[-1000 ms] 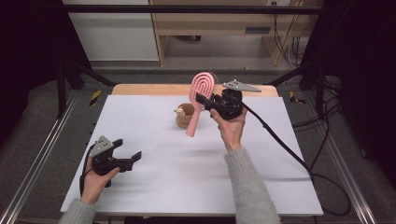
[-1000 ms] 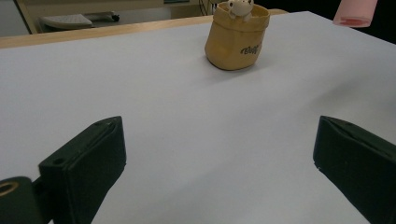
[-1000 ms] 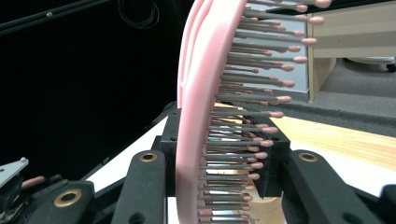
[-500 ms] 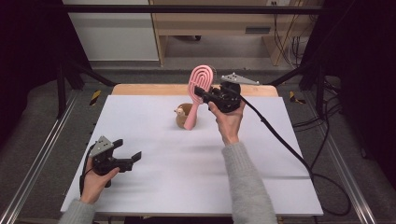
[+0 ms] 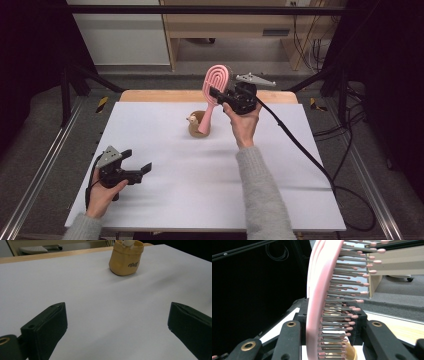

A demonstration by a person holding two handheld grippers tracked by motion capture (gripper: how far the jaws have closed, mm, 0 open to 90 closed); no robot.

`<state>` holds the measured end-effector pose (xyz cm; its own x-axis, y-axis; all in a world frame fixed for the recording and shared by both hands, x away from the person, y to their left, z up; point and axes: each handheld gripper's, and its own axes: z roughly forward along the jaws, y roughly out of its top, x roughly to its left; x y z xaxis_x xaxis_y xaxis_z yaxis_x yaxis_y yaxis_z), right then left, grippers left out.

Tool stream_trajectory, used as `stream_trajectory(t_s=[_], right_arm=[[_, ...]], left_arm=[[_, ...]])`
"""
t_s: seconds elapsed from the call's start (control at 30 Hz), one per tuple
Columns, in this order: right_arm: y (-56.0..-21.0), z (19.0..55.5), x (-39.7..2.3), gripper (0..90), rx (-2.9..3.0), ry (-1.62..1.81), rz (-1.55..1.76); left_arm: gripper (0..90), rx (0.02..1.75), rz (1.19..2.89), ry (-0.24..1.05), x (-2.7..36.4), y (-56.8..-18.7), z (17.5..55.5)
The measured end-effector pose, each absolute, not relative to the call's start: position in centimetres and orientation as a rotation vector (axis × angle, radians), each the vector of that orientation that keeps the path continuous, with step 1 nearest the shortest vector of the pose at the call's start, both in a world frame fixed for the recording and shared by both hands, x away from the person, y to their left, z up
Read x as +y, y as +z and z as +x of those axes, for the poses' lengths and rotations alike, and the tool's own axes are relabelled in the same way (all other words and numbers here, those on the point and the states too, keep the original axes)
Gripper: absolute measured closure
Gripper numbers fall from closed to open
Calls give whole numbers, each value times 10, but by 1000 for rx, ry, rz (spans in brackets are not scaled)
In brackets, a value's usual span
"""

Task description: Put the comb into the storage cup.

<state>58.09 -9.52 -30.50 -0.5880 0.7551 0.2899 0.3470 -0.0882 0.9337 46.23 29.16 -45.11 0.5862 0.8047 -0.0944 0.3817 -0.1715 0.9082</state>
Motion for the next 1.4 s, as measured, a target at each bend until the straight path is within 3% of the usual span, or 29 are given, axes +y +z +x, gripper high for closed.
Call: stream_trajectory(t_s=[1.4], right_arm=[[-312, 619, -94, 629, 1736, 1639, 1278]], left_arm=[[25, 981, 1775, 511, 294, -452, 463]])
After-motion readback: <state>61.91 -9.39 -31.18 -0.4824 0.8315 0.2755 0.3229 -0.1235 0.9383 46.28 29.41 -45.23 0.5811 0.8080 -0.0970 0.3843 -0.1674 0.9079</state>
